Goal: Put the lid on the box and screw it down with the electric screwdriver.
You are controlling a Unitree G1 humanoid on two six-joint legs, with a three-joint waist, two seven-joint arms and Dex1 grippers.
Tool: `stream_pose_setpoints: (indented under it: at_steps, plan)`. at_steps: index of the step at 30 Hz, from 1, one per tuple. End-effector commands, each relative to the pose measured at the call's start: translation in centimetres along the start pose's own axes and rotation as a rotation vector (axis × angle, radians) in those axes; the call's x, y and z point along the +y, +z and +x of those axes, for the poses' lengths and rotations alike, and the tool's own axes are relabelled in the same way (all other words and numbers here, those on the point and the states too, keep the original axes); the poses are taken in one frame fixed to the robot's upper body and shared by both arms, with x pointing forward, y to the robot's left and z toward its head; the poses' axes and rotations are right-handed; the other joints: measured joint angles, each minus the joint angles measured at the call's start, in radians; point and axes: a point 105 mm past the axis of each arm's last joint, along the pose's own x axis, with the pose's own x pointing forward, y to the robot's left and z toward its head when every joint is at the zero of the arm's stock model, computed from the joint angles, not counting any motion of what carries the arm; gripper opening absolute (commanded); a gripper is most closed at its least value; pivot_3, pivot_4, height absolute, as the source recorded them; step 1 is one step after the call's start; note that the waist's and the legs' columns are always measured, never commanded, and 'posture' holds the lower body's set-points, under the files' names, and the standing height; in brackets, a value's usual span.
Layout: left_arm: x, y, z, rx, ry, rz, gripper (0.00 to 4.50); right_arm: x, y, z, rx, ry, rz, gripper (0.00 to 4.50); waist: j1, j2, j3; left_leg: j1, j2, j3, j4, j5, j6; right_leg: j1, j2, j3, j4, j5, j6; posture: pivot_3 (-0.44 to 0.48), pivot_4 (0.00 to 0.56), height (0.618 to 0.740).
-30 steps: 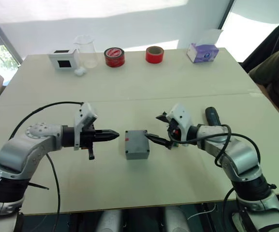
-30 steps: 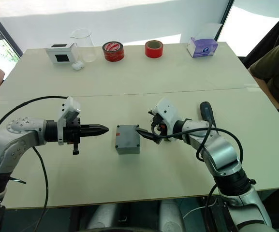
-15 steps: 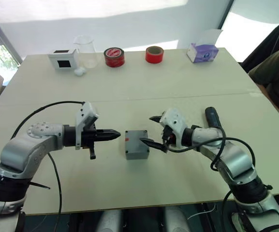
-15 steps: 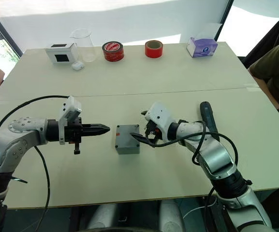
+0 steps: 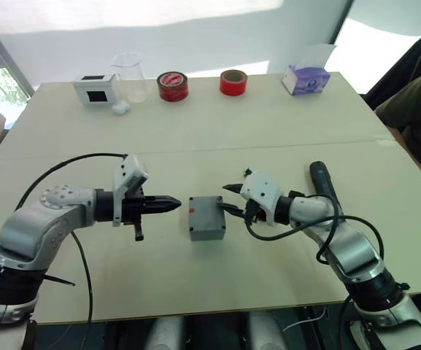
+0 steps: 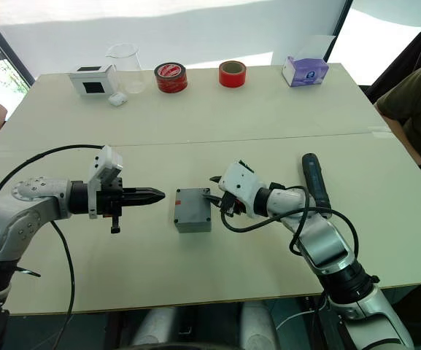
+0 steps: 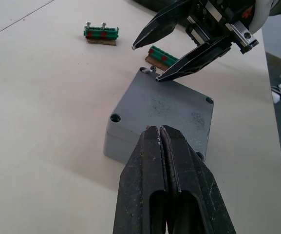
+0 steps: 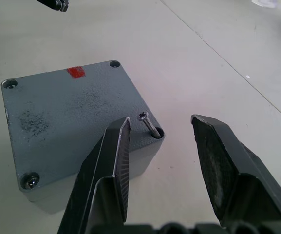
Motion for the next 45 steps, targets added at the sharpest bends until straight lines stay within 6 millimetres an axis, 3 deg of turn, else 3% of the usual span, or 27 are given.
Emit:
stream_pose_setpoints:
  at_steps: [1,3,6,9,19,32,43,45]
  plan:
    - [-0.2,0.9,-0.3,-0.018,-0.002,0.038,0.0,0.0,0.4,0.0,-0.019,-0.009,-0.067,2.05,0.0,0.0,0.0,0.0,0.0,0.0,0.0,0.0,0.0,0.0,0.0,0.0,0.0,0.0,0.0,0.0,0.15,0.74]
    - [-0.2,0.8,-0.3,-0.017,-0.003,0.037,0.0,0.1,0.3,-0.1,-0.019,-0.005,-0.092,2.05,0.0,0.0,0.0,0.0,0.0,0.0,0.0,0.0,0.0,0.0,0.0,0.0,0.0,0.0,0.0,0.0,0.15,0.74]
    - [-0.2,0.8,-0.3,-0.015,-0.004,0.035,0.0,0.3,0.1,0.0,-0.015,0.0,-0.105,1.25,0.0,0.0,0.0,0.0,0.0,0.0,0.0,0.001,-0.001,0.0,0.0,0.0,0.0,0.0,0.0,0.0,0.15,0.74]
    - [-0.2,0.7,-0.3,-0.014,-0.005,0.034,0.0,0.4,0.1,0.1,-0.018,-0.001,-0.105,0.05,0.0,0.0,0.0,0.0,0.0,0.0,0.0,0.001,-0.001,0.0,0.0,0.0,0.0,0.0,0.0,0.0,0.15,0.74]
    - [-0.2,0.6,-0.4,-0.009,-0.002,0.03,0.0,0.3,0.0,0.1,-0.027,-0.004,-0.071,0.05,-0.001,0.0,0.0,0.0,0.0,0.0,0.0,0.001,-0.001,0.0,0.0,0.0,0.0,0.0,0.0,0.0,0.15,0.74]
    - [-0.1,0.6,-0.3,-0.006,0.002,0.034,0.0,0.3,-0.6,-0.2,-0.04,0.012,0.268,0.05,0.0,0.0,0.0,0.0,0.0,0.0,0.0,0.0,-0.001,0.0,0.0,0.0,0.0,0.0,0.0,0.0,0.15,0.74]
    - [-0.1,0.6,-0.3,-0.006,0.0,0.035,0.0,0.2,-0.7,-0.2,-0.042,0.0,0.296,0.05,0.0,0.0,0.0,0.0,0.0,0.0,0.0,0.0,0.0,0.0,0.0,0.0,0.0,0.0,0.0,0.0,0.15,0.74]
    - [0.0,0.6,-0.3,-0.006,0.0,0.035,0.0,0.3,-0.6,-0.2,-0.045,0.0,0.295,0.55,0.0,0.0,0.0,0.0,0.0,0.0,0.0,0.0,0.0,0.0,0.0,0.0,0.0,0.0,0.0,0.0,0.15,0.74]
